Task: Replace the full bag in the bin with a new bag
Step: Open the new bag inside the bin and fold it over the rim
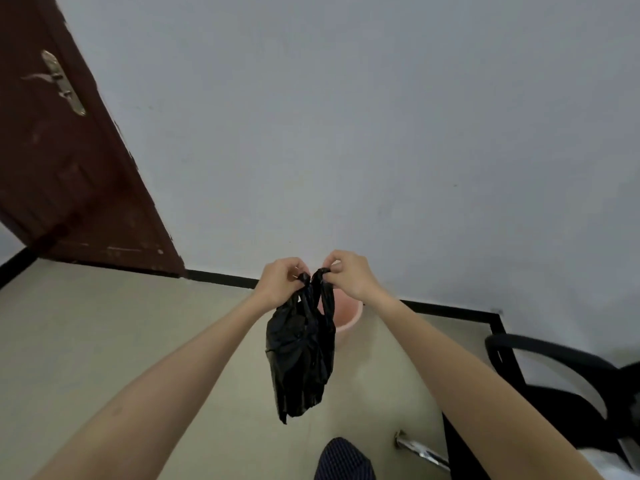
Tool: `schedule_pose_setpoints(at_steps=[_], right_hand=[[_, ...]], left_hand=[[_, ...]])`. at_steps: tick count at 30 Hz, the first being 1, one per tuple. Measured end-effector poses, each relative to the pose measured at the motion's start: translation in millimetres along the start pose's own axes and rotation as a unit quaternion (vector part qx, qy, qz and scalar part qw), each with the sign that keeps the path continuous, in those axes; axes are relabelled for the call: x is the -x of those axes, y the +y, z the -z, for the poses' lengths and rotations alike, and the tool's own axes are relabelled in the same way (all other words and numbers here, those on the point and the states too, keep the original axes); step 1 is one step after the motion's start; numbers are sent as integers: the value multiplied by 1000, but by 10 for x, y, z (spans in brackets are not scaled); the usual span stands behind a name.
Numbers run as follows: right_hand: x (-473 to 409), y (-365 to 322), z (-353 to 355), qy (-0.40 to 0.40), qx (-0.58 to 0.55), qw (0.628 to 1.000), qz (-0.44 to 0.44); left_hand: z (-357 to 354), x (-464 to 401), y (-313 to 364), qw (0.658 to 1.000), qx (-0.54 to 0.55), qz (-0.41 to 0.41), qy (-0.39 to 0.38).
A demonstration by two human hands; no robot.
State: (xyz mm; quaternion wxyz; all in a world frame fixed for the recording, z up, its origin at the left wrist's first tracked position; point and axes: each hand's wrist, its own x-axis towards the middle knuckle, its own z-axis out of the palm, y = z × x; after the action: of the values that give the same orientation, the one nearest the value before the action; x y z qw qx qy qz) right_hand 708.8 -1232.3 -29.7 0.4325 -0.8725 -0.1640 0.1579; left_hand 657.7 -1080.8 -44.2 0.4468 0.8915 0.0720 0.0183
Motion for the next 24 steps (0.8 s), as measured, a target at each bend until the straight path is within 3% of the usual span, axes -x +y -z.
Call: schedule_pose_setpoints(at_steps=[6,12,15,24], right_hand=[[-1118,214,200,22,60,997,39],[-1698,583,202,53,88,994,46],[-1844,833,31,64,123,990,37],[-2343,1839,-585,100,68,991,-61]], left_hand=[[-135,-1102,-60,998,-13,5,60],[-400,-1679,-256,991,-50,11,125],[-576,-1825,-419,995,-11,4,103],[-1302,-2486,-1406,998,43,43,-20]])
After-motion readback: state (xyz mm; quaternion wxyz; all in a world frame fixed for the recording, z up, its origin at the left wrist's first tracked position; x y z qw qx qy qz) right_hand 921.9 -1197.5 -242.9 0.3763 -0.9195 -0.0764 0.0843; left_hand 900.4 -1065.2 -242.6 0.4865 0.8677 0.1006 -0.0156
